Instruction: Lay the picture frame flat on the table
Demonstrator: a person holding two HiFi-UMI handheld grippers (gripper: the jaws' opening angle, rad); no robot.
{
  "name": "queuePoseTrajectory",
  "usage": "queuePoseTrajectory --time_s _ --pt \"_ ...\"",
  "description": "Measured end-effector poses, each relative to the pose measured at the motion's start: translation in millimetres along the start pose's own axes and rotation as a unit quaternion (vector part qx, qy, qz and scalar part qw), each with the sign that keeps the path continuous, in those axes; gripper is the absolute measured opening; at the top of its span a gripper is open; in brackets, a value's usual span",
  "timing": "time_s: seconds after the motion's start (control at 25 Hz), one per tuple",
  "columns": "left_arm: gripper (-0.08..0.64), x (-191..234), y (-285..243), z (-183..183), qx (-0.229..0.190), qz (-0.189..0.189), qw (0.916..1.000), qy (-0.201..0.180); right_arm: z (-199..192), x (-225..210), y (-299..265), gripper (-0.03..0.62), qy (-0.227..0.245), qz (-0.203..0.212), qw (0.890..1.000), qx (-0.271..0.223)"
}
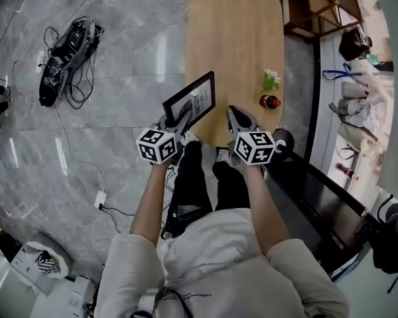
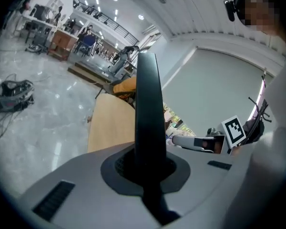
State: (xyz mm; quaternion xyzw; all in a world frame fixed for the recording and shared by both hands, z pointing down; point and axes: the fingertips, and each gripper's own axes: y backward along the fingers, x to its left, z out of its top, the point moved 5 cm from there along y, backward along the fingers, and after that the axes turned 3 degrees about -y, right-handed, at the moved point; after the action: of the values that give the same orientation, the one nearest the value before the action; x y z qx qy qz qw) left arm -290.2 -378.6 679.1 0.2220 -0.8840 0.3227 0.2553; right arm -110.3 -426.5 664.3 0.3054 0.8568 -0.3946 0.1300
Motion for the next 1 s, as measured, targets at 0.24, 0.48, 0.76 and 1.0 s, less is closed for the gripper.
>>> queuePoseTrajectory --time_s 0.24,0.48,0.76,1.0 --pt "0.028 54 -59 -57 0.029 -0.062 0.9894 0.129 -48 -34 -57 0.035 -0.024 -0.036 0.999 0.023" --pt "0.028 82 -109 -113 0.088 -0.083 0.9774 0.173 -96 -90 -90 0.035 -0.036 -0.055 0.997 0.044" --pt "0.028 116 -177 -161 0.114 -0.096 0.9610 0.233 -152 -168 -124 0.035 -0.053 -0.070 0.994 0.064" --pt "0.028 122 -208 -179 0.134 -0.139 0.9424 0.273 -172 -166 -155 0.035 -0.035 -0.060 0.994 0.087"
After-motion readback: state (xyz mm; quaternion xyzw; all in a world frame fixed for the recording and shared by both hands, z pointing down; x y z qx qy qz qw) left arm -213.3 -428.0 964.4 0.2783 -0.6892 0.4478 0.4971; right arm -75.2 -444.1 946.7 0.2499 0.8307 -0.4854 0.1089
